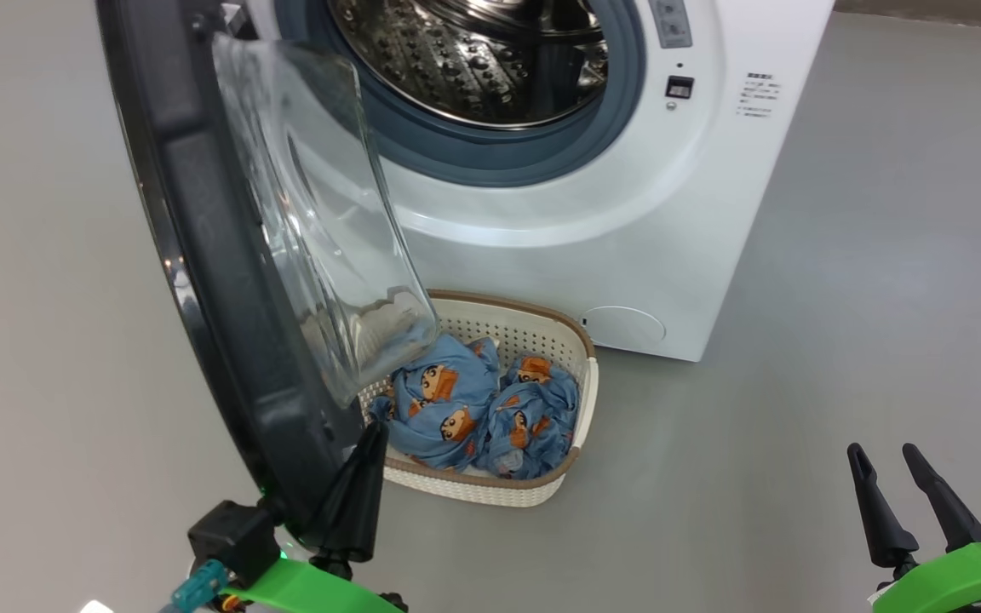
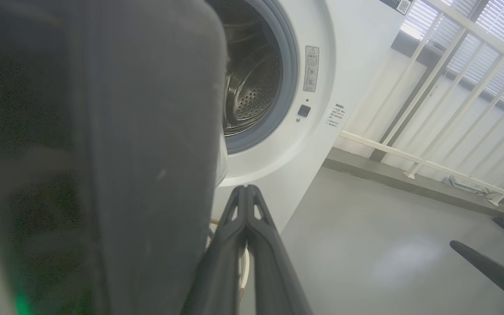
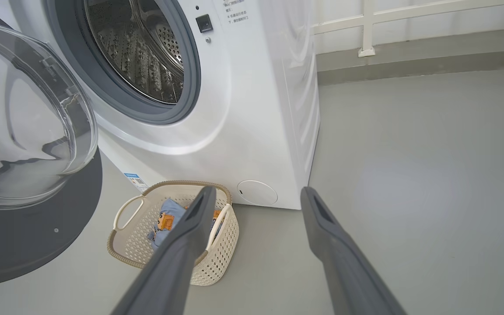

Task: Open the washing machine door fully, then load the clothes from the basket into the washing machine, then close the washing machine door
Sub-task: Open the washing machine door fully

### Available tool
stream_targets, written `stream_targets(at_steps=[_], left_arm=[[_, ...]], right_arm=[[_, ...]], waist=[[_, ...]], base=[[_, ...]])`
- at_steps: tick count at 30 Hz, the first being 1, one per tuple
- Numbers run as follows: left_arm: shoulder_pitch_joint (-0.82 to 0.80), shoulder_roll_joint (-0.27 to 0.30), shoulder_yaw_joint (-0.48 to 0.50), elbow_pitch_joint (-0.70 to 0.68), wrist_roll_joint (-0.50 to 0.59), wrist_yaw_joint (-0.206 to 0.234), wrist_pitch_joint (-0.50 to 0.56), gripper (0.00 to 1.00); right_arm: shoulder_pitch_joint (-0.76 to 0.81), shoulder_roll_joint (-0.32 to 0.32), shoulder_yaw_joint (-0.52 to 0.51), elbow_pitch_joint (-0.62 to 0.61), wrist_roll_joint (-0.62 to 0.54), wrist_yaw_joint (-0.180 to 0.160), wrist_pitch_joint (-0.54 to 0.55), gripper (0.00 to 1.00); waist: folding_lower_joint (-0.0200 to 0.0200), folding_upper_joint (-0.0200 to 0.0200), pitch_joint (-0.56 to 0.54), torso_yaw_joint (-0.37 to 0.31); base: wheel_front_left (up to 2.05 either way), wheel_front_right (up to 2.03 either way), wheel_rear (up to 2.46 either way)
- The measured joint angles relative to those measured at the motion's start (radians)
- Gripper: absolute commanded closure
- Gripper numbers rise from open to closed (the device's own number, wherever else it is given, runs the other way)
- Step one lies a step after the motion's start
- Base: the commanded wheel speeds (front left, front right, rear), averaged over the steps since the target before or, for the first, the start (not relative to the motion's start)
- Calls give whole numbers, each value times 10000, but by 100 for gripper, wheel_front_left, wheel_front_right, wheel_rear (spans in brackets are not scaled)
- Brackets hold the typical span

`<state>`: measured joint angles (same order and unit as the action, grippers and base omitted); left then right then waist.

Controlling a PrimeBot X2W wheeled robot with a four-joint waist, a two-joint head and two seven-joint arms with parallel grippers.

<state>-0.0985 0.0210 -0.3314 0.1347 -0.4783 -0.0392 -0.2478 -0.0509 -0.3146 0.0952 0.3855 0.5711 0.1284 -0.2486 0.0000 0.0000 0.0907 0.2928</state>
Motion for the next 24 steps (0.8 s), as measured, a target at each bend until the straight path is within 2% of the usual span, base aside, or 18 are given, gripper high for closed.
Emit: stream_targets(at_steps=[12,24], left_arm=[[242,29,863,-270,362,437,-4,100],[389,27,2063,-332,976,614,-4,100]], right_arm=[[0,-52,21,10,0,0,0,0],[3,-56,-4,8,-2,0,0,0]], waist=[[0,0,9,591],[1,0,30,927]], base=[[0,0,0],[0,0,0]])
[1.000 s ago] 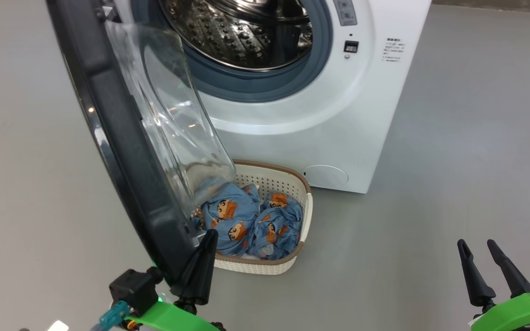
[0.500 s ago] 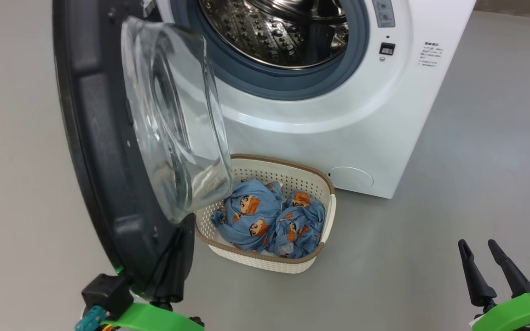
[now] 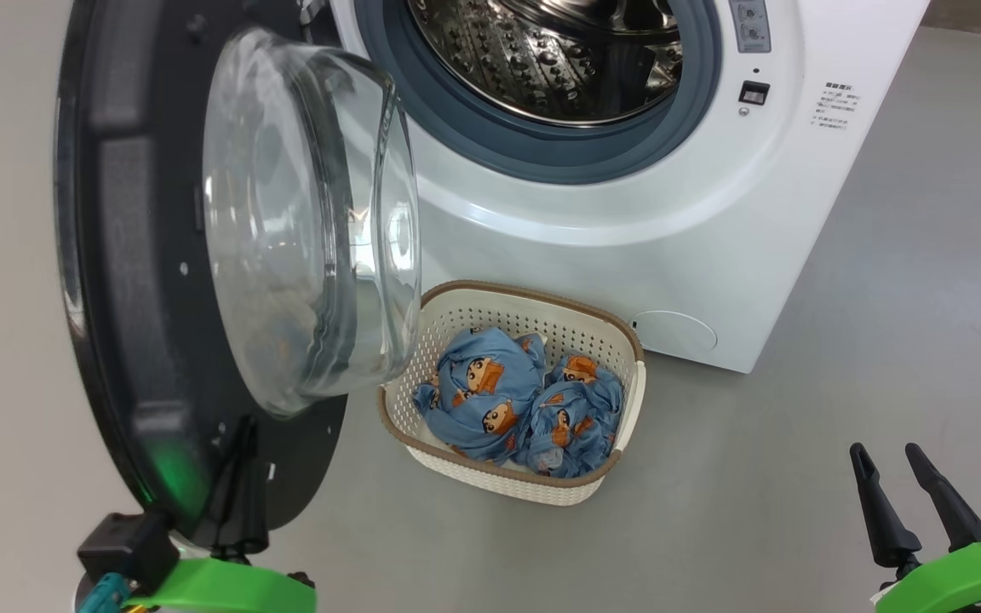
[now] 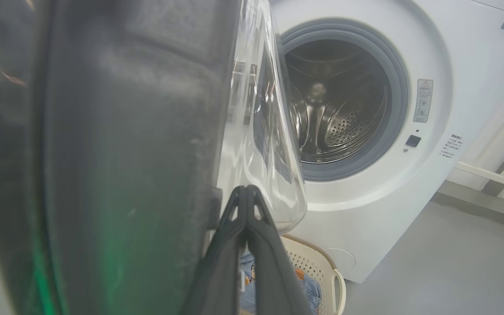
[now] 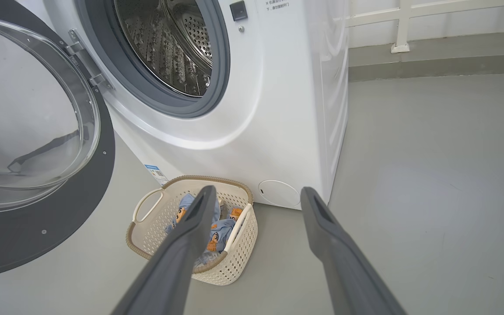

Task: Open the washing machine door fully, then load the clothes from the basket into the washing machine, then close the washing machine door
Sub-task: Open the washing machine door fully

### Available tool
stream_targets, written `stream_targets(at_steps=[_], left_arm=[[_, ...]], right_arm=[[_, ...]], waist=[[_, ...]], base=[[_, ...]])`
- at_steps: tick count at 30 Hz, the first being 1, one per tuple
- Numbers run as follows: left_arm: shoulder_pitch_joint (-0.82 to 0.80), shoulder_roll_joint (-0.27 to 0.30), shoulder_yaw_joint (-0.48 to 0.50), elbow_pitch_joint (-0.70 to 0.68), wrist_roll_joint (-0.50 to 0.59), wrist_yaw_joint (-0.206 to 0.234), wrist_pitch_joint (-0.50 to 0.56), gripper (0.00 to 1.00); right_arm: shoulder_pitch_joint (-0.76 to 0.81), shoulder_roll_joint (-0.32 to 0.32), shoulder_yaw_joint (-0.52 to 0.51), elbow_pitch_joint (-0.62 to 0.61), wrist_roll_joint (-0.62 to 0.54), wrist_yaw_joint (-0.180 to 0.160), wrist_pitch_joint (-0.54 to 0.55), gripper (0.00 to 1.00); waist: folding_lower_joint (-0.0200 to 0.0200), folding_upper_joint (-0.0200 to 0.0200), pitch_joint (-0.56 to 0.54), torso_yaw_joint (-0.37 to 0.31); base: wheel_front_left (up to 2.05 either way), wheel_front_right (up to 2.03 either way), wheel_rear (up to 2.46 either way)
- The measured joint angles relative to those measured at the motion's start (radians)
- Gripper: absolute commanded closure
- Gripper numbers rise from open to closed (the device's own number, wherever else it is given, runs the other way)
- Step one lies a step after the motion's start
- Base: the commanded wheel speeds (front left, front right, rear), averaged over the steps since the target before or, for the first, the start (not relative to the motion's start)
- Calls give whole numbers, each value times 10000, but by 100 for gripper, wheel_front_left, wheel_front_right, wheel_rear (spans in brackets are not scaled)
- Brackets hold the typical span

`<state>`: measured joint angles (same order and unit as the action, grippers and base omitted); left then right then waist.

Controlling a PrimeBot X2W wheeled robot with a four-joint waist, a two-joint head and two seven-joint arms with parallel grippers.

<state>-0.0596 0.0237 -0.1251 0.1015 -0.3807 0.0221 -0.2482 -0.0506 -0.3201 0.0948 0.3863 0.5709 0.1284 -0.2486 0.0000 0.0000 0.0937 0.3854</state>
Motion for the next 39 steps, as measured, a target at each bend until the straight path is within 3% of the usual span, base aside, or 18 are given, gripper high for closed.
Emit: stream_targets(at_steps=[20,39], left_arm=[[-117,-6,1797,213,535,134,4,100],[-1704,148,3651,1287,1081,-10,-71,100]], right_arm=[[5,-190,23,35,-583,0,0,0],[-64,-447,-125,48,-1292,0,0,0]], waist=[[0,0,432,194],[0,0,1318,361]], base=[[0,0,0],[0,0,0]])
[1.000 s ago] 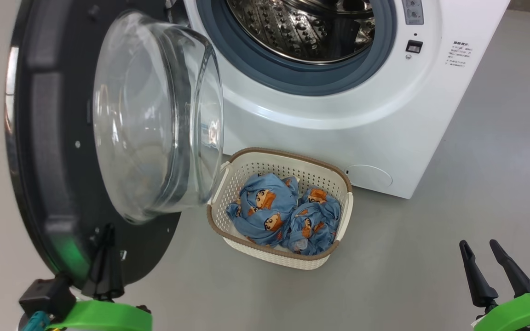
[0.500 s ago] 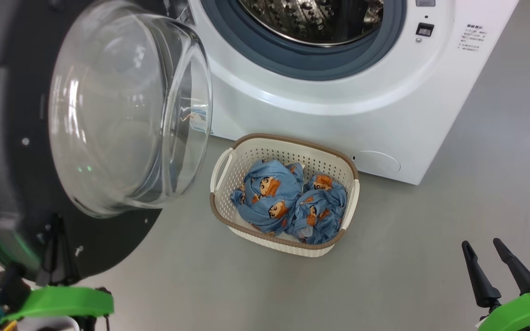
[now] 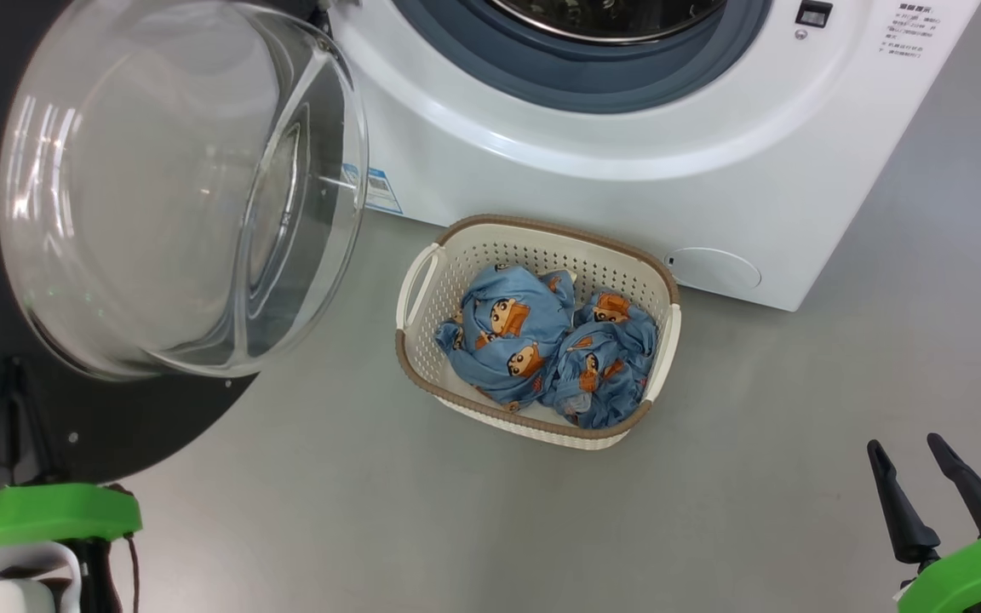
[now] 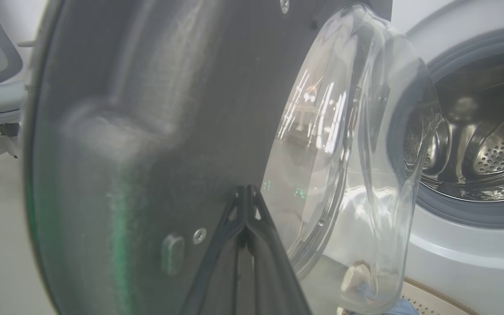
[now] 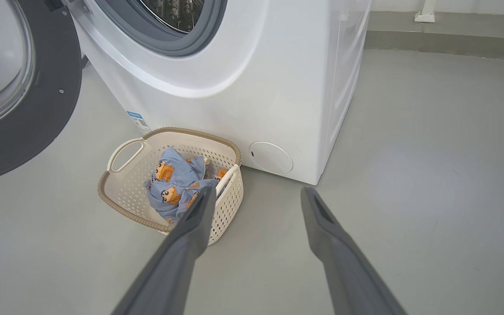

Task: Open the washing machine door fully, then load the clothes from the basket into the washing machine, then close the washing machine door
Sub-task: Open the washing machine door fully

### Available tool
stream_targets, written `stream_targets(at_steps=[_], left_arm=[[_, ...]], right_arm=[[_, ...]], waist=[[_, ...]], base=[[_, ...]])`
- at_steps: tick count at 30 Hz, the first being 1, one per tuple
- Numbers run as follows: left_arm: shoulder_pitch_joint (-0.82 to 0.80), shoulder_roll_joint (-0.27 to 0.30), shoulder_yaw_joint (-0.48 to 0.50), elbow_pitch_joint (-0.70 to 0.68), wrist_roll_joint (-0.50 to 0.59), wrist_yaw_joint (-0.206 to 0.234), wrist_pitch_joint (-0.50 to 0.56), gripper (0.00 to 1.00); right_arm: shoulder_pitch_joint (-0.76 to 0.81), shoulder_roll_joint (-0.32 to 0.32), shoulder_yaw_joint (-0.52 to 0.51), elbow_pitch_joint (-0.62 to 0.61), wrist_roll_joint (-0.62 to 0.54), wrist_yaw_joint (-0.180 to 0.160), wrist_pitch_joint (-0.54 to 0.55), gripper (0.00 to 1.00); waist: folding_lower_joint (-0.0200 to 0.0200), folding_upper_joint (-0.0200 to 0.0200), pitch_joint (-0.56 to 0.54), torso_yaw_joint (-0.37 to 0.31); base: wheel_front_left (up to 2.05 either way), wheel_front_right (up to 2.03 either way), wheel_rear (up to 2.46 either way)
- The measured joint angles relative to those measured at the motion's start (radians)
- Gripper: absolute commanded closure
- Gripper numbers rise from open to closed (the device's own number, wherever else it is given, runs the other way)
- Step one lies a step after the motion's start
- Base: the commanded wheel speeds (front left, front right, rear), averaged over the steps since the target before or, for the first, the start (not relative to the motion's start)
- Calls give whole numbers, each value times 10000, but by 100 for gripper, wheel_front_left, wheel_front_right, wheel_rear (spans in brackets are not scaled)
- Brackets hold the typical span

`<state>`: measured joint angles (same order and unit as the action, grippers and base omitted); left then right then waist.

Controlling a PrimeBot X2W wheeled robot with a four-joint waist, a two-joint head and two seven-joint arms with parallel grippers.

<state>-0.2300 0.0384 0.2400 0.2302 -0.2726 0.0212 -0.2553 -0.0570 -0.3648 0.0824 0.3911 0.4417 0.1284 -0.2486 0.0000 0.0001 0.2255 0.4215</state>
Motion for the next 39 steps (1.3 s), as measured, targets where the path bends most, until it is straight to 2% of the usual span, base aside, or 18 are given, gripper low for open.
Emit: stream_targets(at_steps=[22,39], left_arm=[[-1862,364,1981,1871,708,-449,-6,100],[-2951,757,3093,3223,1277,-717,-12,100]], right_arm=[[-292,-272,-46,-35,-207,0,0,0],[-558,-443,-96,-90,-537,0,0,0]], waist=[[0,0,692,-61],[0,0,1132,-163]], base=[[0,0,0],[0,0,0]])
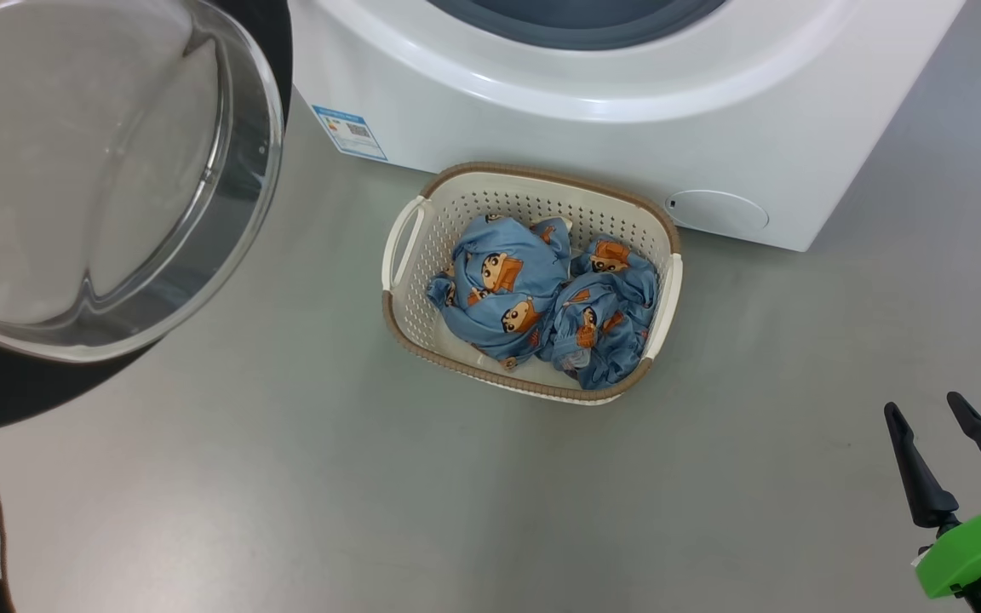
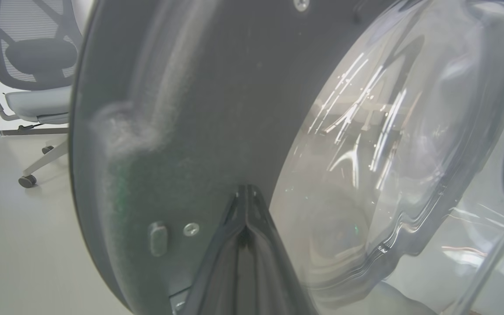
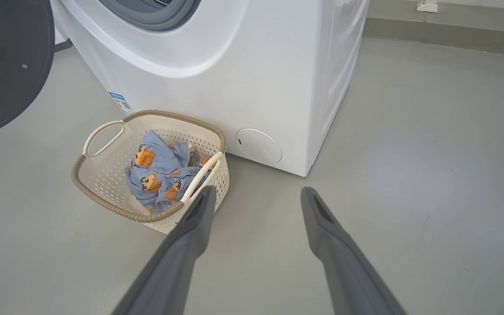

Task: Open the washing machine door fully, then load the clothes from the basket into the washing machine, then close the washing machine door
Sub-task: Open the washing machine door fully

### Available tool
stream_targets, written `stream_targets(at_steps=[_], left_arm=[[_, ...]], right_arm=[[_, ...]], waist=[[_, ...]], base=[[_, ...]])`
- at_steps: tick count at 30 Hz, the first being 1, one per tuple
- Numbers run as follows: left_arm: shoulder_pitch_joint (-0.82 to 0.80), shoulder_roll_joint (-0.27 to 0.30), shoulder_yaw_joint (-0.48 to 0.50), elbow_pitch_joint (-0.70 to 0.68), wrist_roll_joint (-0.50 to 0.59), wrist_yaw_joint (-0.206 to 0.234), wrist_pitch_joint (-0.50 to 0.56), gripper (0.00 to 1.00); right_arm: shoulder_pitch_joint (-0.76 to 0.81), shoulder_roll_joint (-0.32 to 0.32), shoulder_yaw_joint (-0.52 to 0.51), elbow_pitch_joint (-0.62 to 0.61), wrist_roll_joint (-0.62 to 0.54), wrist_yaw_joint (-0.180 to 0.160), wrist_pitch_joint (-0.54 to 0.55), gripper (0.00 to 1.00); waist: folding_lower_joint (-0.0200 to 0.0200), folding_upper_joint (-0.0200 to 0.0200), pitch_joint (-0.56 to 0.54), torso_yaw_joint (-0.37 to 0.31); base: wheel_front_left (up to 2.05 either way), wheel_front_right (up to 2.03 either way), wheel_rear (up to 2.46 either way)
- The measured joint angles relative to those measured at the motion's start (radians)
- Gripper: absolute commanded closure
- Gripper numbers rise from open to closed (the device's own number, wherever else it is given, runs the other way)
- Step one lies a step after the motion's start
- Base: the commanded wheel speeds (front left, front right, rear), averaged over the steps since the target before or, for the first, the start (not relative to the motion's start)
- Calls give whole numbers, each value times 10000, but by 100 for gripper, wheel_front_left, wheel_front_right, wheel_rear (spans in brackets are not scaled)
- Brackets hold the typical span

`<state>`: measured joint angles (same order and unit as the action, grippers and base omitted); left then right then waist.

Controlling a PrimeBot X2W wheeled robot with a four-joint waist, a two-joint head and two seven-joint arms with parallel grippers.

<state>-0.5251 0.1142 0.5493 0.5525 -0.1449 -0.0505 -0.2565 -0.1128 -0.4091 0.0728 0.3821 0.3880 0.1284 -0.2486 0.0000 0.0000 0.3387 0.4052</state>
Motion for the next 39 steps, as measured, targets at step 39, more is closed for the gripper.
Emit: stream_targets(at_steps=[39], left_arm=[[-1763,1595,1083,2721,711,-336,0,100]], right_arm=[[-480,-249,2,-25,-102,2,0,0]], waist=[[0,0,676,-579]], base=[[0,0,0]])
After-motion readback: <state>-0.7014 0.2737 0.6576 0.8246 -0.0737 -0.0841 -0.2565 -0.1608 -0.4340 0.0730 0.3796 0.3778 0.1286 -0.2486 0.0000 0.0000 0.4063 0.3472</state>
